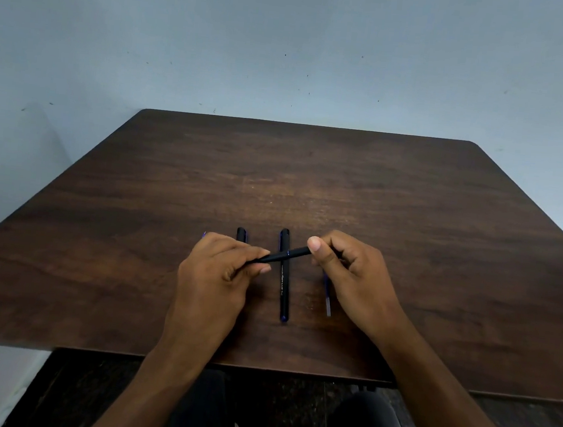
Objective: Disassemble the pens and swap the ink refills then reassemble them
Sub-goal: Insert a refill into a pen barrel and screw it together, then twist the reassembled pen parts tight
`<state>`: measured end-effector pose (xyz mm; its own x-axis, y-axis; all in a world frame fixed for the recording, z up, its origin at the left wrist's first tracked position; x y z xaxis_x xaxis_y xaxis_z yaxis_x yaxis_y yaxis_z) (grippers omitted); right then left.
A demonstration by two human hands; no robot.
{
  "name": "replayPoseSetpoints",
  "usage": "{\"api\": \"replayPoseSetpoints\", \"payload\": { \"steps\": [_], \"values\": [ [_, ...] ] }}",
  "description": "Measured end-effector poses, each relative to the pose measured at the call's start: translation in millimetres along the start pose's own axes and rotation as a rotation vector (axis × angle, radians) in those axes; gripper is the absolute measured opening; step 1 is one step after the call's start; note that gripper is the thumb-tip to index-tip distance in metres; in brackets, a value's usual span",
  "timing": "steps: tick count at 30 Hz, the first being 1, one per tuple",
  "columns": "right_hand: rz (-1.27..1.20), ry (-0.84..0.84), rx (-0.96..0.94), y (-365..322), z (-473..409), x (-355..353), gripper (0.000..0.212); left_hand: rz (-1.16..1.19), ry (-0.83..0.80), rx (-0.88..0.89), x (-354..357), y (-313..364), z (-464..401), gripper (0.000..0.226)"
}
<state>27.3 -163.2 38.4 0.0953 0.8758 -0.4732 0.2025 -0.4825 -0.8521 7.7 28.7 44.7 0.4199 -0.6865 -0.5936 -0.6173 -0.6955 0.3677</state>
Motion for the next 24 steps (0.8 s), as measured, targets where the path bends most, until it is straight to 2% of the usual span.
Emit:
{"api": "replayPoseSetpoints", "payload": {
  "steps": [4, 8, 13, 18, 24],
  "values": [
    [-0.109, 0.023, 0.093, 3, -1, -4, 0.028, 0.001, 0.062, -0.051, -4, -8, 2, 0.019],
    [-0.044, 0.099, 0.113, 3, -4, -9, 0.004, 0.053, 0.123, -0.129, -6, -19, 4, 0.016],
    [0.152, 0.019, 0.121, -15, -13, 6, 0.002, 0.148, 0.198, -0.161, -9, -26, 6, 0.023],
    [0.395, -0.142, 0.121, -35, -35, 48, 0.013, 0.188, 0.258, -0.187, -12, -28, 7, 0.03],
    [0.551, -0.153, 0.226, -40, -56, 85, 0.017, 0.209, 0.281, -0.183, -12, -30, 9, 0.027]
  ]
}}
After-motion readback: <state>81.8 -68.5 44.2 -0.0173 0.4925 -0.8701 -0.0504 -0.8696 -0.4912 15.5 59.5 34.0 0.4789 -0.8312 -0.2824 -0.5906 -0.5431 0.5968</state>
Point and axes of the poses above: each hand's wrist, its own z-axis away from the middle knuckle, its own x-axis out of the palm, y = z × x, the point moved 6 cm from there along -z, towards the middle knuckle, and after that the axes turned 12 degrees about x, right-handed, at the moved point
